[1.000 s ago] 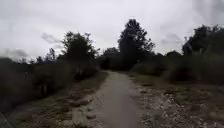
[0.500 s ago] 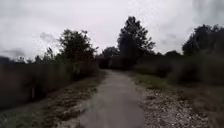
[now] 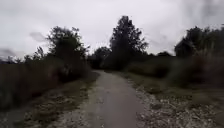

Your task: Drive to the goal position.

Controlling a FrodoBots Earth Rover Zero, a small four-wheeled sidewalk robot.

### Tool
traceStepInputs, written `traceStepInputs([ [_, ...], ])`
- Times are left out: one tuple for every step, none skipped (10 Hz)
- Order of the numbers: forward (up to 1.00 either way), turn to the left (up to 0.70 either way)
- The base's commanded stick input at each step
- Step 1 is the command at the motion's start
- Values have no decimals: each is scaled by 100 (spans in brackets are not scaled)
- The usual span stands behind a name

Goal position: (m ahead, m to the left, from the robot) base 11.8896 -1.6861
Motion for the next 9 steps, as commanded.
traceStepInputs([
  [70, 0],
  [70, 0],
  [70, 0],
  [70, 0],
  [70, 0],
  [70, 0],
  [70, 0],
  [70, 0],
  [70, 0],
])
